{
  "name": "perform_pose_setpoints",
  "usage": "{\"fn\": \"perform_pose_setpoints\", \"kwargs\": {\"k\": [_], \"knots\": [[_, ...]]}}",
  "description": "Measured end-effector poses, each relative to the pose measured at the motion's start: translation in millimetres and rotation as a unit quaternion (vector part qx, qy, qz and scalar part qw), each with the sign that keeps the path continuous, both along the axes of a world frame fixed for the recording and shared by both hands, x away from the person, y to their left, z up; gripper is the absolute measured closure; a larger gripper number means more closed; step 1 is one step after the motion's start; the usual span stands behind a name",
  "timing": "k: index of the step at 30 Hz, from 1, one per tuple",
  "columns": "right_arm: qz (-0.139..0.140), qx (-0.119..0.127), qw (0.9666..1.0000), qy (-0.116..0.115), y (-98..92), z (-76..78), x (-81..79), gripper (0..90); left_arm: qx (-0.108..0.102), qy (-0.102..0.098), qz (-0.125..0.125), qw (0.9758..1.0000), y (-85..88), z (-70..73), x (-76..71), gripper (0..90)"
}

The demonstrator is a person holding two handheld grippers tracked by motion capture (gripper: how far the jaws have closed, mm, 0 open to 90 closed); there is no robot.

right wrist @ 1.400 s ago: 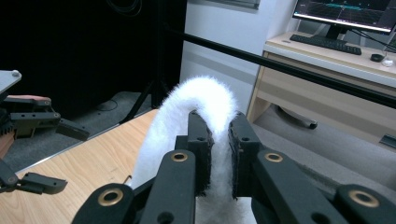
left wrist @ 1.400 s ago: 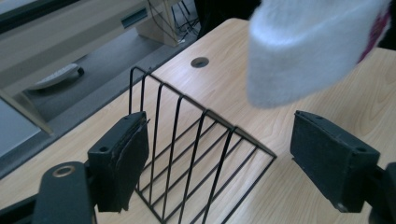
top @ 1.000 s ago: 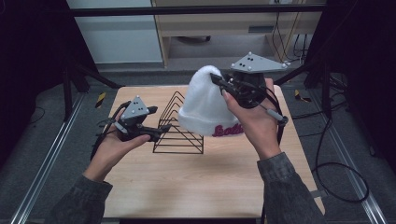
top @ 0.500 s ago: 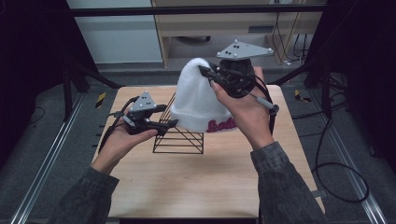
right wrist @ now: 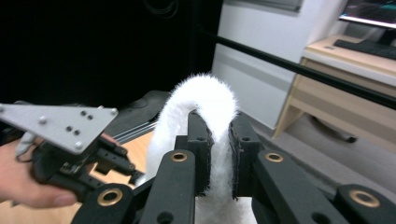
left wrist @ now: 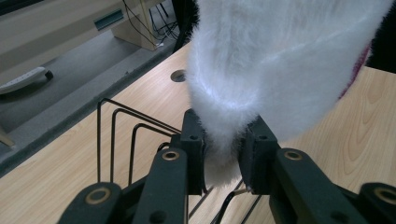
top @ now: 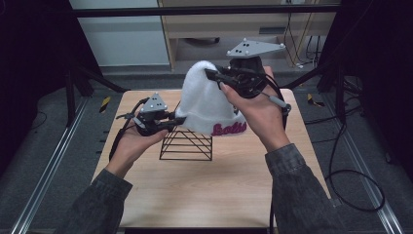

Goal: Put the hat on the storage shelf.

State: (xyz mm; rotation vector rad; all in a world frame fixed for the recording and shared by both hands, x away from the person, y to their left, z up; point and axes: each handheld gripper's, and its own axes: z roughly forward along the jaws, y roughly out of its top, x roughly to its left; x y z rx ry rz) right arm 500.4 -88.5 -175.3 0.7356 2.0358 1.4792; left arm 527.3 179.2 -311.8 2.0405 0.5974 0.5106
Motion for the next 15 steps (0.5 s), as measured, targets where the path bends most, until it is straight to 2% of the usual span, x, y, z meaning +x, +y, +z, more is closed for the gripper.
{"fn": "perform_pose_setpoints", "kwargs": {"k": [6, 15], "knots": [[0.004, -0.003, 1.0000, 0.006, -2.4, -0.5, 3.1, 81.7, -0.007, -0.011, 0.024, 0.9996, 7.7, 4.1, 0.0, 74.6], [0.008, -0.014, 0.9998, 0.006, -0.7, 0.1, 6.4, 81.6, -0.009, -0.019, 0.037, 0.9991, 13.1, 6.0, 0.9, 75.0]]}}
